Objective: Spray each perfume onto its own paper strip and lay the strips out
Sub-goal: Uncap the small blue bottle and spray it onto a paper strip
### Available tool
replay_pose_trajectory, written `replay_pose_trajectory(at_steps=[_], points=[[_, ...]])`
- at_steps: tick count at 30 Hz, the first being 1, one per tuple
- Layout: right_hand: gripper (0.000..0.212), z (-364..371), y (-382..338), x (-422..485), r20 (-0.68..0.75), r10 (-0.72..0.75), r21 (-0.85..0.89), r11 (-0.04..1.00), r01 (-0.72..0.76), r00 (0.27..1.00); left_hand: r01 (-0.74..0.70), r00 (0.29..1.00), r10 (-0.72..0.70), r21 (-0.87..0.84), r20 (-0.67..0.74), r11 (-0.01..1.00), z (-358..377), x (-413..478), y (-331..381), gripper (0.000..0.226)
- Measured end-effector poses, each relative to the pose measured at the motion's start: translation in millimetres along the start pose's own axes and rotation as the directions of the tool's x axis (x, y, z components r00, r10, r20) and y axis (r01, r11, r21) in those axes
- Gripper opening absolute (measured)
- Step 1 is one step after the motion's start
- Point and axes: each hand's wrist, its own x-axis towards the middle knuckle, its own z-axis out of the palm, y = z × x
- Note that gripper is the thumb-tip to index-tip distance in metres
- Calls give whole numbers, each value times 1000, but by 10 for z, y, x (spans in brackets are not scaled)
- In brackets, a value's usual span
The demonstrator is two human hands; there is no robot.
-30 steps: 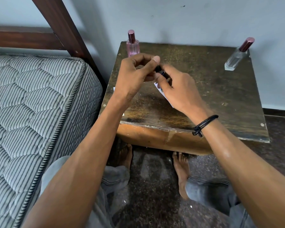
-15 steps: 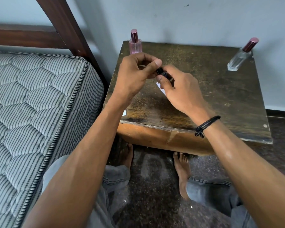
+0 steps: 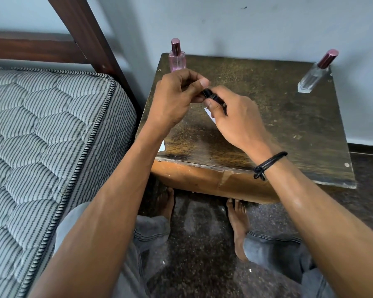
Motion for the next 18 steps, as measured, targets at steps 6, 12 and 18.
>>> replay_pose_trajectory(at_steps=[6, 12, 18], points=[[28, -61, -32, 22, -6, 4, -23, 1000, -4, 1000, 16, 999, -18, -65, -36, 998, -9, -27, 40, 10], [28, -106, -62, 38, -1, -12, -61, 998, 12, 1000, 5, 998, -9, -76, -64, 997, -5, -41, 61, 12], [27, -151, -87, 38, 33, -6, -80, 997, 9, 999, 38, 995, -46, -99, -87, 994, -4, -66, 60, 13]])
